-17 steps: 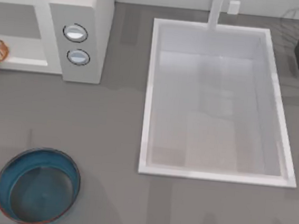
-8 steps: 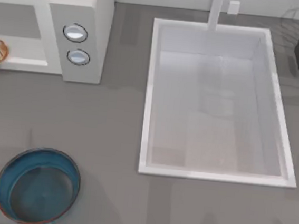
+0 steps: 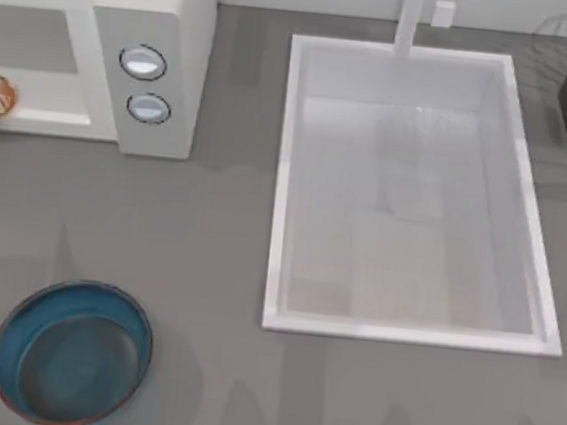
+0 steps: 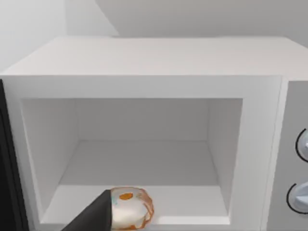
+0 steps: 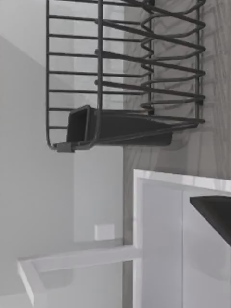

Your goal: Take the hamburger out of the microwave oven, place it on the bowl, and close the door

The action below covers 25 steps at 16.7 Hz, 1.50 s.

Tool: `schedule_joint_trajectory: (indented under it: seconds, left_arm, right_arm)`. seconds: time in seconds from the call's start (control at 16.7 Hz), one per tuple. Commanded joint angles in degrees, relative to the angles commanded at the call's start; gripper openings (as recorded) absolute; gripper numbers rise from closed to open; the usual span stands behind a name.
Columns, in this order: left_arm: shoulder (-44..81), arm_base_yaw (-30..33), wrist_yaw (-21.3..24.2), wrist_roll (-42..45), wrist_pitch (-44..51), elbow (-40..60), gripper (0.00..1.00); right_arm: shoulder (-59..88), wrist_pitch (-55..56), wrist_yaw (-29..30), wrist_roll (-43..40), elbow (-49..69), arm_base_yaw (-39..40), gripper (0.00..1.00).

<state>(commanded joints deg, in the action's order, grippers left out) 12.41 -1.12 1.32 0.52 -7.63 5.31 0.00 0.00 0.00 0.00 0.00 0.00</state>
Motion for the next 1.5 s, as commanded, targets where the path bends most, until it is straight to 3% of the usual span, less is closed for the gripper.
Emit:
schedule_joint_trajectory:
  seconds: [0.3, 1.02, 1.26, 1.5]
  left_arm:
    - [25.79, -2.00, 2.35, 0.93, -13.61, 9.46, 1.00]
    - [103.57, -7.47, 8.77, 3.45, -50.75, 35.30, 1.00]
    - [120.41, -8.69, 10.20, 4.02, -59.02, 41.05, 1.00]
    - [127.49, -9.25, 10.86, 4.27, -62.78, 43.67, 1.00]
  right_arm:
    - [0.00, 0.00, 0.00, 0.00, 0.00, 0.00, 1.00]
    - [0.00, 0.00, 0.00, 0.00, 0.00, 0.00, 1.00]
    - [0.00, 0.00, 0.00, 0.00, 0.00, 0.00, 1.00]
    - [0.00, 0.00, 0.00, 0.00, 0.00, 0.00, 1.00]
